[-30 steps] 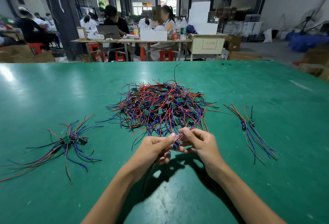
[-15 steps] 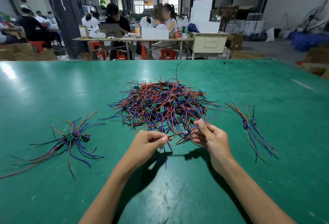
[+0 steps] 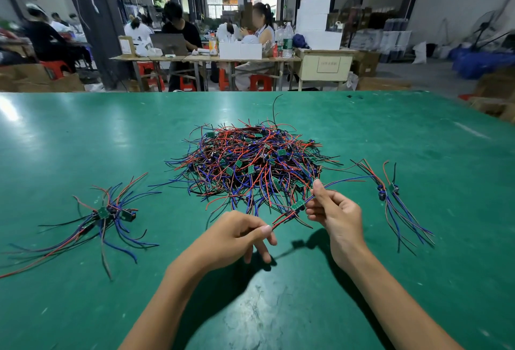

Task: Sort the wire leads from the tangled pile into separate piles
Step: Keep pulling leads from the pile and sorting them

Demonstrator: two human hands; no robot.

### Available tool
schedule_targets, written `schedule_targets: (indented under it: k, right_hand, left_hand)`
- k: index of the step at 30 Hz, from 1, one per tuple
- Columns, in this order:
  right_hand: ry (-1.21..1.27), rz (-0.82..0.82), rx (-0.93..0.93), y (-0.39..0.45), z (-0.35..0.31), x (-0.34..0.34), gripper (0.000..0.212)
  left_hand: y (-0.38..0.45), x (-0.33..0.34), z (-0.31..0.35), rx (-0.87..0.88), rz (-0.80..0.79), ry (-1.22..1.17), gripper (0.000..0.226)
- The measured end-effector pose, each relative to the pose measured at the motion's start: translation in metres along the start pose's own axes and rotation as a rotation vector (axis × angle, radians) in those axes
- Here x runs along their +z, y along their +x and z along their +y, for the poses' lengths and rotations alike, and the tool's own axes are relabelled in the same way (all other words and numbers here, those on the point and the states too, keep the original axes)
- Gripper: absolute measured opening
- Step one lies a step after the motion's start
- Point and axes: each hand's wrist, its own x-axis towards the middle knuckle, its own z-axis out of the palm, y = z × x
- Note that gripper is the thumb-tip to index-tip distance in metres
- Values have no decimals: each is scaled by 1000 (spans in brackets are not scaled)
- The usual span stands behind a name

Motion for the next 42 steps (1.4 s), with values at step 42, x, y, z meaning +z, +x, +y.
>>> schedule_targets:
  k: [42]
  right_hand:
    - [537,778,-33,60,-38,-75,19]
  left_hand:
    - [5,10,-10,-14,522,669,21]
